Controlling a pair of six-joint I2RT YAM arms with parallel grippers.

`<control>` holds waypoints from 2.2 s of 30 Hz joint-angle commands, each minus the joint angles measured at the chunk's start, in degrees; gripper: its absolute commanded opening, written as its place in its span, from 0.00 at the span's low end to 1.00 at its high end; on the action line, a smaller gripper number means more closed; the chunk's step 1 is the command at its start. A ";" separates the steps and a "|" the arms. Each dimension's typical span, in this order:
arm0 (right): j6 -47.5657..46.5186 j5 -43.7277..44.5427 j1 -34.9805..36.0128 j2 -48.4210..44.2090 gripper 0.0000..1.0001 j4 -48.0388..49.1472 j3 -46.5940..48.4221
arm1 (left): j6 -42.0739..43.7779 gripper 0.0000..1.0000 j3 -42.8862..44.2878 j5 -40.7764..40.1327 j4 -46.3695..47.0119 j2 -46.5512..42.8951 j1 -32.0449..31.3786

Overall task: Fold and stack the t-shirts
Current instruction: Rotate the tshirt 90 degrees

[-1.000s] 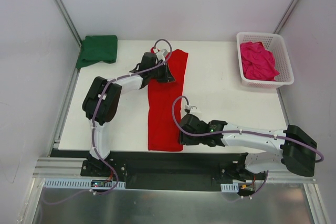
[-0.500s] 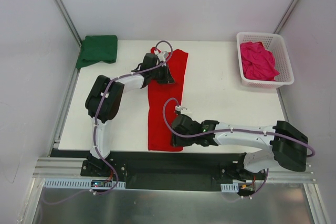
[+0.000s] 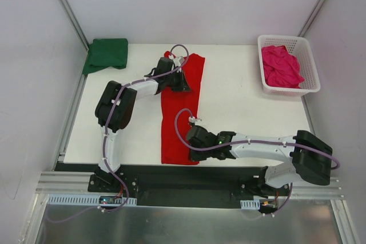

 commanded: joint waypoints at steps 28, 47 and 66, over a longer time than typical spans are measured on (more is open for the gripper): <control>4.06 6.15 2.51 -10.61 0.04 -16.99 1.76 | 1.65 0.00 5.38 -0.48 -3.83 3.31 0.89; -0.51 8.44 4.71 -6.58 0.29 -17.18 7.83 | 2.18 0.00 5.73 -0.66 -4.62 3.75 0.97; -1.39 6.07 4.71 5.29 0.28 -8.21 6.60 | 2.35 0.00 5.20 -0.57 -4.53 3.31 1.68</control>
